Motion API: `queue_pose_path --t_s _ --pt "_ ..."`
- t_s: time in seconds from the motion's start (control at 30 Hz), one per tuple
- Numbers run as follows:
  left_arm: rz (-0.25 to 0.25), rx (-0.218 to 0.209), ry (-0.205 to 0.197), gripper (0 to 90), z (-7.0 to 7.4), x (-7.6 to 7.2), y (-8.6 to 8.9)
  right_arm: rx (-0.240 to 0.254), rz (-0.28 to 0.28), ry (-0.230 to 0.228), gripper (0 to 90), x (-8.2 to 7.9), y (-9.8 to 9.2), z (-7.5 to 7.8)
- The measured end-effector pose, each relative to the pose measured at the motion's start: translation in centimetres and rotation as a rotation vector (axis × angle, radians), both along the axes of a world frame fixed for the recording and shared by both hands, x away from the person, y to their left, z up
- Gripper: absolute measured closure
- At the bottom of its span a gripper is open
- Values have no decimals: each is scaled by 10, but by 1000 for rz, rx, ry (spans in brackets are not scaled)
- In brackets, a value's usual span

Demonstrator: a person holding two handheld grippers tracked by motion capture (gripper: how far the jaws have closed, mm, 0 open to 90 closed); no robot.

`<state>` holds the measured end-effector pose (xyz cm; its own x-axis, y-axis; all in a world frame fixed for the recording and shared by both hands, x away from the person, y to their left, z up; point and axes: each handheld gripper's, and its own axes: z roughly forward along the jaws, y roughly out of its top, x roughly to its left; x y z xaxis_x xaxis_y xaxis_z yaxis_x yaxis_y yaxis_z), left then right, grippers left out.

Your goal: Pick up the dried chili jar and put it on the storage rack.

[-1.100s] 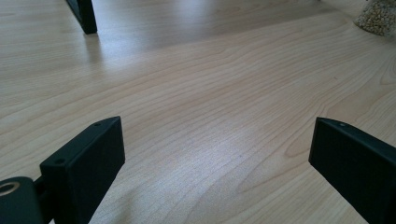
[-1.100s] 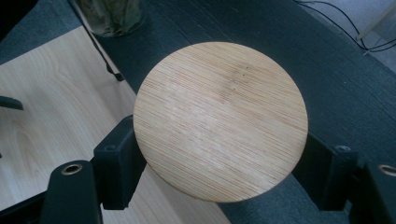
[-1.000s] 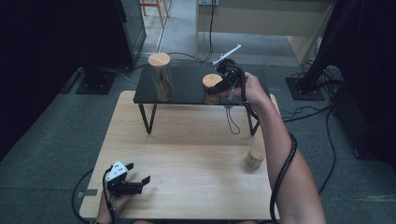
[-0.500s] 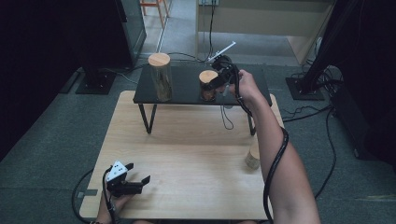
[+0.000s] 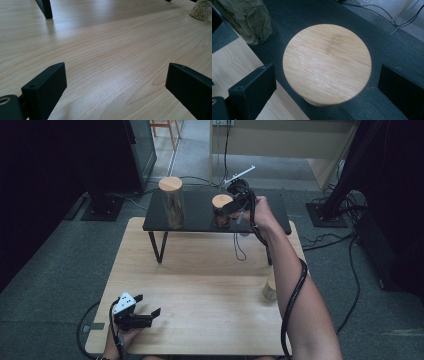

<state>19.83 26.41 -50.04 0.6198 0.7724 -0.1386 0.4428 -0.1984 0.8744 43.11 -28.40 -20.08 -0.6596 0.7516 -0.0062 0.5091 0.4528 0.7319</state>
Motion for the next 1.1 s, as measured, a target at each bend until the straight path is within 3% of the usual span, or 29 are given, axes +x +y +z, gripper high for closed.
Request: queue_pose_path --t_s 0.13,0.77,1.1 --pt "2 -1 0 36 0 0 0 -1 -21 -10 15 -7 -4 3" --pt "10 2 5 36 0 0 -1 -3 -23 -19 25 -37 -36 1" --pt "15 4 7 36 1 0 -2 -7 -70 -18 26 -52 -59 -2"
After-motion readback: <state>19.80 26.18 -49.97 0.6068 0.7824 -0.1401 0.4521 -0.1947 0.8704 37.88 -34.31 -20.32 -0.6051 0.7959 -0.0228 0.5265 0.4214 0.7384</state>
